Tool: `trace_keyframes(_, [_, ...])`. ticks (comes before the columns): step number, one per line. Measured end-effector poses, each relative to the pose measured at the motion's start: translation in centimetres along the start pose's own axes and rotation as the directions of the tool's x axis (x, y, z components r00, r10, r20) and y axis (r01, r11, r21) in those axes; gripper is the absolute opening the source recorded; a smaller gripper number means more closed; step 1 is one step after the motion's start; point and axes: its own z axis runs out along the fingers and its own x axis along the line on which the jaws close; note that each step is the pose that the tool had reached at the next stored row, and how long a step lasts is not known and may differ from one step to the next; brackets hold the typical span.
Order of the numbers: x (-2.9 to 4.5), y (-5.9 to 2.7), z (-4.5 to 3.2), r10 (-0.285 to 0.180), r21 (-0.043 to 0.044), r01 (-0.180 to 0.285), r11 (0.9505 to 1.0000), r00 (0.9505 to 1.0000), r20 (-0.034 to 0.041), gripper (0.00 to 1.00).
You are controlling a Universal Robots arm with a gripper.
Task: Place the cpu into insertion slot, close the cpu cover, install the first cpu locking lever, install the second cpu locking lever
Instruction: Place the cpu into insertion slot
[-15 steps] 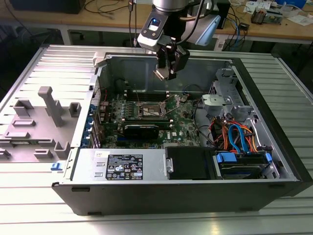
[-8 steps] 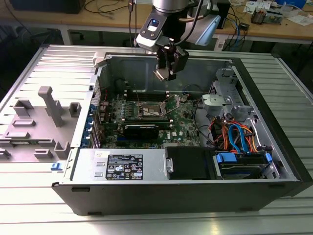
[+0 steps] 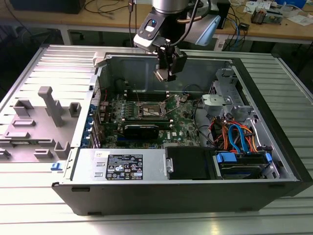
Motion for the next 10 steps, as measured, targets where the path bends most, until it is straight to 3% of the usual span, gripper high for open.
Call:
trace_keyframes(5, [0.13,-0.33,0.02,0.031,-0.0008,-0.031,0.9995,0.9995,0.0025,0.55])
trace_keyframes(10, [0.13,-0.34,0.02,0.033,-0.0008,-0.033,0.9995,0.9995,0.0027,0.55])
